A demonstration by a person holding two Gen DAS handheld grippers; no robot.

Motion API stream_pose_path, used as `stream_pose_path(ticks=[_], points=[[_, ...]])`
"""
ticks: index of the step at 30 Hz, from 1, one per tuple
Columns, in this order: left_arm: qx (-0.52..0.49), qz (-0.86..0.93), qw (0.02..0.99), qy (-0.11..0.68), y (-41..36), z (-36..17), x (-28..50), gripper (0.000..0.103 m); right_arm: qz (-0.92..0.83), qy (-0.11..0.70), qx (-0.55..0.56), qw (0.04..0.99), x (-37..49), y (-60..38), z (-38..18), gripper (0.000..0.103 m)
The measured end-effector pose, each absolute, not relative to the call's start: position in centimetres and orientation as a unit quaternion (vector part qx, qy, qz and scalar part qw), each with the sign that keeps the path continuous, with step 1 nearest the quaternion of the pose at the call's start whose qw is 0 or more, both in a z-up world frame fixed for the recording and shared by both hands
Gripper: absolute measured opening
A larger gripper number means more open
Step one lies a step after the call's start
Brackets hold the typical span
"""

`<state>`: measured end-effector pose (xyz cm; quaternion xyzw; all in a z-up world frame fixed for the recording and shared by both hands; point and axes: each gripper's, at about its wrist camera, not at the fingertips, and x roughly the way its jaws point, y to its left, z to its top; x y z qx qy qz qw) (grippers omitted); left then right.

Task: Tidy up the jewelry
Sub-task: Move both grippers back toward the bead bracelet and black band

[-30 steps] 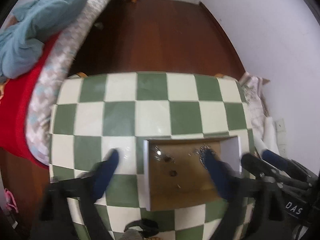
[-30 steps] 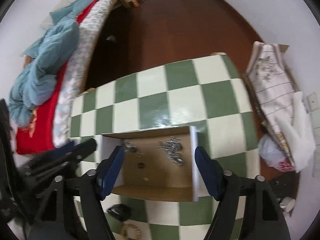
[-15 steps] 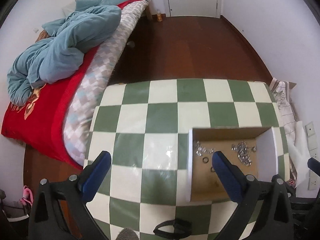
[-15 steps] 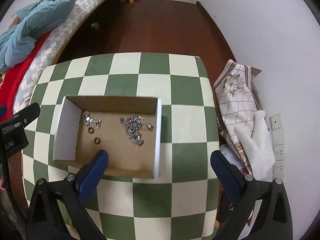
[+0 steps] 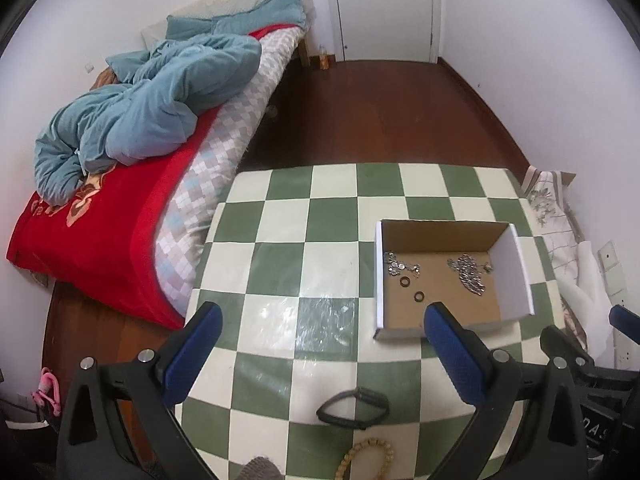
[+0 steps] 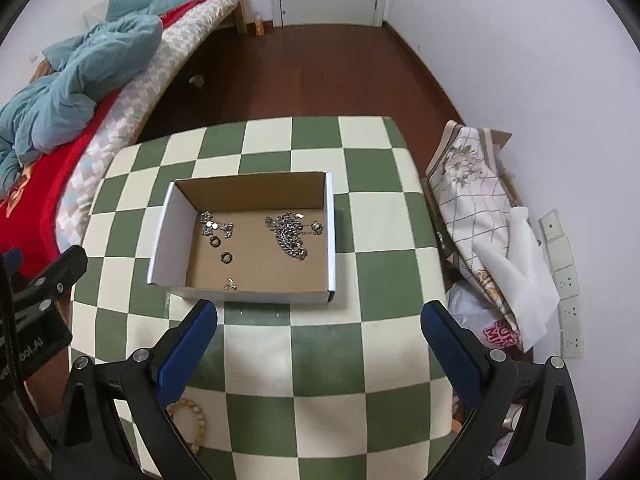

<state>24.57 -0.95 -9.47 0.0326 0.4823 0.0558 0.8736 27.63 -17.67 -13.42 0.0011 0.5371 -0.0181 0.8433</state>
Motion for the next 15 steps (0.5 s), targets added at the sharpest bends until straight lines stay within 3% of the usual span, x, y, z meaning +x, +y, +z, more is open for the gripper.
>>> stream_pose_path(ticks=[10,15], points=[[0.033,0.064,0.891,0.449,0.3,-5.9,19.1,0.103,-0.014,0.487,0.014,0.873,22.2,-17.5,-8.8,0.103],[0.04,0.089,0.886,0.454,2.2,-7.2,16.1,0.103,0.015,0.507,0.027,0.861,19.3,-15.9,-10.5,0.103]])
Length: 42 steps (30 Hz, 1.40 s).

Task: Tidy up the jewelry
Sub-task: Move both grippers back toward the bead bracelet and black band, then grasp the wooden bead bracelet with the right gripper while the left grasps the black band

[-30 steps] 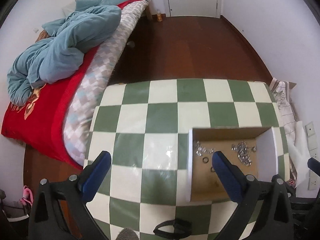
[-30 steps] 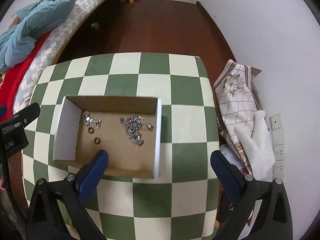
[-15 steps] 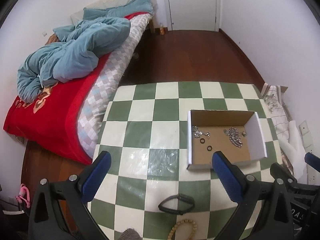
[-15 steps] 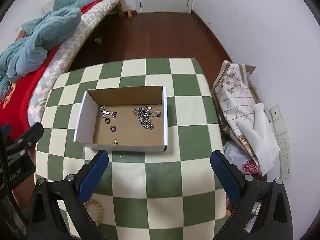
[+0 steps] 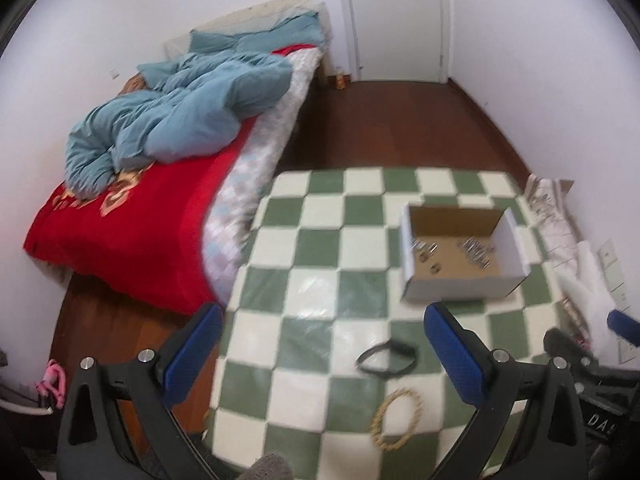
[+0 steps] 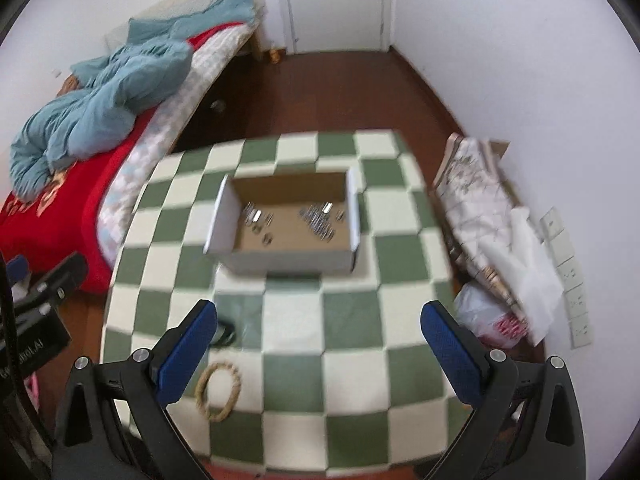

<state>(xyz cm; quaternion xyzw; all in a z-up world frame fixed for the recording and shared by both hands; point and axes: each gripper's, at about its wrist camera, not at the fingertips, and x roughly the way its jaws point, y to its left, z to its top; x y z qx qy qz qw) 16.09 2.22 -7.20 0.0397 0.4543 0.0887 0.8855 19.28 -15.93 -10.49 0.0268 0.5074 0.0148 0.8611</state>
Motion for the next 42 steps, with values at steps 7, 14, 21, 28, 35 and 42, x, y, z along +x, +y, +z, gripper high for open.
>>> stream_pose_path(ticks=[7,14,21,28,35,42], points=[[0.087,0.141,0.839,0.518,4.8,-15.5,13.9,0.103,0.047,0.59,0.037,0.805,16.6,-11.8,-20.3,0.087],[0.078,0.153,0.814,0.554,7.4,-20.5,13.2,0.103,0.068,0.621,0.012,0.781,16.3,-7.3,-26.1,0.064],[0.071,0.149,0.813,0.558,8.4,-21.7,13.0,0.103,0.069,0.62,-0.041,0.78,15.7,-5.7,-27.9,0.014],[0.055,0.127,0.81,0.57,7.6,-22.6,14.2,0.103,0.055,0.622,-0.05,0.78,15.7,-8.6,-28.2,0.01],[0.006,0.074,0.799,0.596,5.6,-23.2,18.3,0.103,0.015,0.625,-0.044,0.78,17.6,-14.7,-28.1,0.01],[-0.004,0.026,0.787,0.616,3.7,-24.6,22.1,0.102,0.004,0.628,-0.028,0.778,19.3,-17.7,-28.1,0.01]])
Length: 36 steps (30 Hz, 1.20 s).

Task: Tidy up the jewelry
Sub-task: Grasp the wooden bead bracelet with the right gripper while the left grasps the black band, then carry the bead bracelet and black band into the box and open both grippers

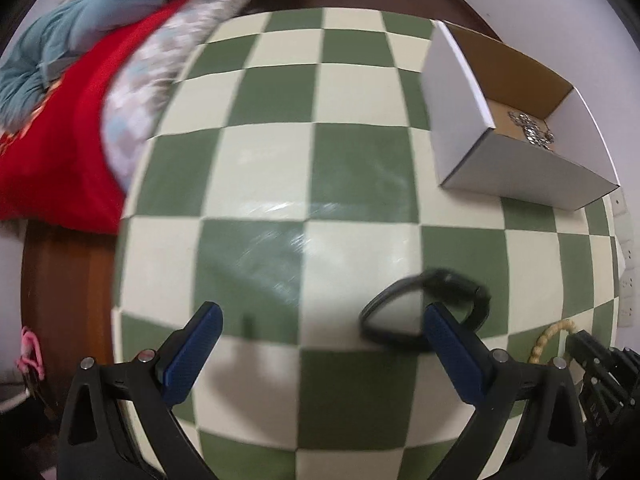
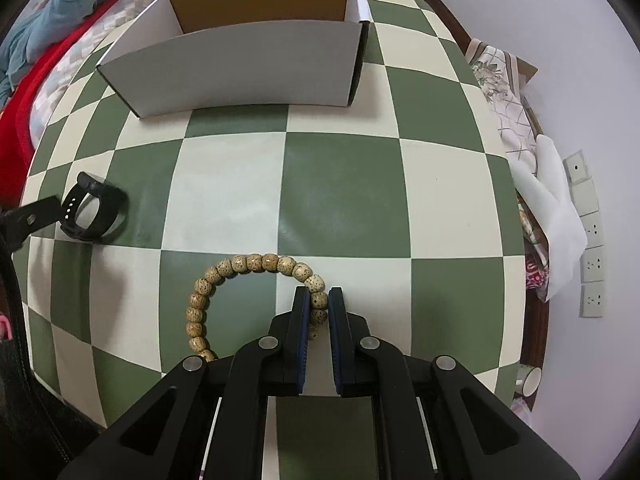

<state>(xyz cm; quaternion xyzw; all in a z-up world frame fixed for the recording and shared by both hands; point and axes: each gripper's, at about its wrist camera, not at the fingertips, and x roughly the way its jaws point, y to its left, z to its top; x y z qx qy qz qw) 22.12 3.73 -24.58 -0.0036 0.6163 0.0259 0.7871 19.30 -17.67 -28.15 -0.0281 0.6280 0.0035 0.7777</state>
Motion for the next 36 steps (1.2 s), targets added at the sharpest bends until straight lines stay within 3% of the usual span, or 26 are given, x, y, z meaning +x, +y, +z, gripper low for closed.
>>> stream_pose_path(ticks=[2,4,9,12,13,29,36], points=[[0.011,0.016,0.786,0.618,3.2,-25.1,22.7,0.093,0.004,0.627,-0.029,0.778,19.3,-17.8,-28.2,0.01],[0.017,0.01,0.782,0.623,3.0,-25.5,23.0,0.068,0.004,0.626,-0.029,0.779,19.6,-17.9,-28.2,0.01],[0.026,-0.006,0.786,0.617,2.5,-25.9,22.7,0.044,0.002,0.624,-0.029,0.781,19.8,-17.2,-28.0,0.011],[0.039,-0.011,0.792,0.609,1.8,-25.7,22.1,0.017,0.0,0.623,-0.028,0.782,20.0,-17.2,-28.0,0.011],[0.048,-0.014,0.793,0.608,1.4,-25.7,21.8,0.013,-0.001,0.623,-0.029,0.782,20.1,-17.2,-28.0,0.011],[0.031,-0.004,0.808,0.588,1.7,-24.7,19.8,0.007,0.007,0.614,-0.011,0.789,20.5,-17.3,-27.8,0.01],[0.01,-0.02,0.816,0.577,1.4,-21.3,18.3,0.007,0.044,0.575,0.041,0.816,19.6,-17.2,-23.8,0.009]])
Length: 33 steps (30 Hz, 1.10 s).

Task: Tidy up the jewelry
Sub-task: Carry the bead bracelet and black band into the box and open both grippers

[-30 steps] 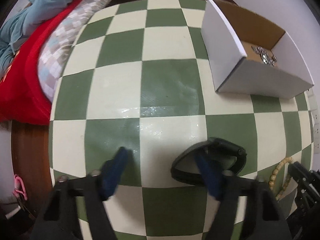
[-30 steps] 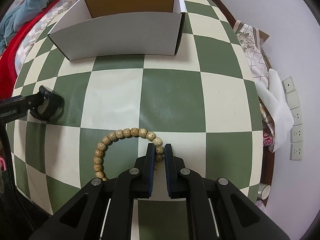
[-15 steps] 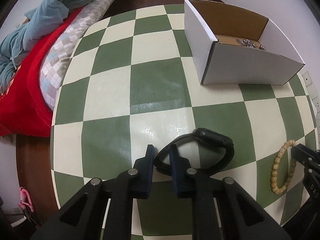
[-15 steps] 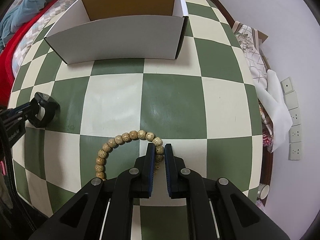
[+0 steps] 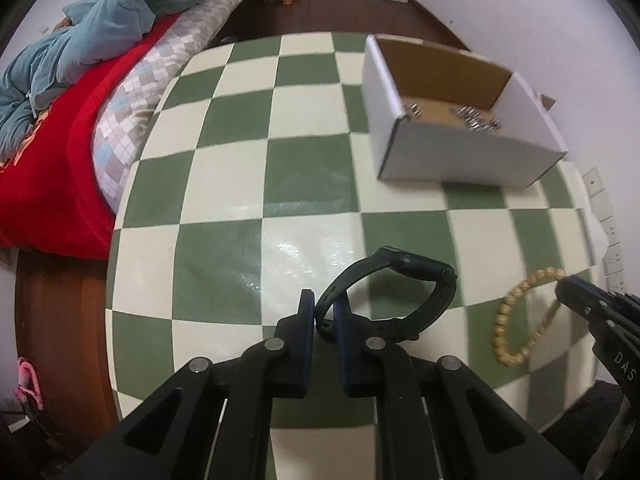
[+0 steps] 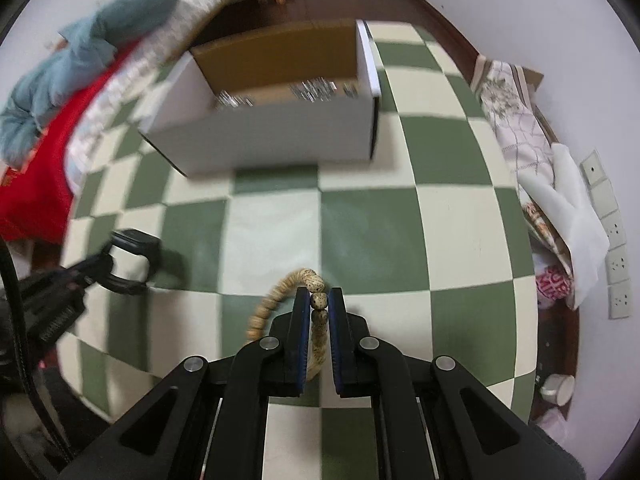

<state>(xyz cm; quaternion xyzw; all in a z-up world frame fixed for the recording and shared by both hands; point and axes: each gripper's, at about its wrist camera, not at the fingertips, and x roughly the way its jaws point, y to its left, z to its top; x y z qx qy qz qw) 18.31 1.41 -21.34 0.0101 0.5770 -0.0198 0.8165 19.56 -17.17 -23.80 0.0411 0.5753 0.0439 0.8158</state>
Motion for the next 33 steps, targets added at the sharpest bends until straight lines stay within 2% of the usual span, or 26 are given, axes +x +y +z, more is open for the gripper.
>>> stream_pose_path(ticks=[7,13,18,22,29,33], points=[[-0.006,-0.032,0.829,0.558,1.0,-15.9,18.8,0.007,0.078,0.538,0.06,0.837,19.9,-16.7,-17.1,0.009],[-0.02,-0.039,0.841,0.539,0.4,-11.0,22.5,0.007,0.103,0.501,0.064,0.857,22.3,-16.6,-10.0,0.009],[-0.022,-0.053,0.837,0.545,-0.6,-10.3,26.6,0.007,0.115,0.49,0.064,0.862,25.9,-16.8,-7.2,0.009],[-0.023,-0.061,0.819,0.569,-1.5,-12.5,29.8,0.007,0.115,0.497,0.054,0.858,28.9,-16.8,-7.6,0.009],[-0.019,-0.079,0.787,0.612,-3.3,-17.1,33.4,0.007,0.109,0.546,0.071,0.828,34.0,-18.0,-13.2,0.01],[-0.024,-0.079,0.779,0.622,-3.8,-18.2,34.5,0.016,0.119,0.583,0.087,0.799,35.9,-18.5,-16.6,0.01]])
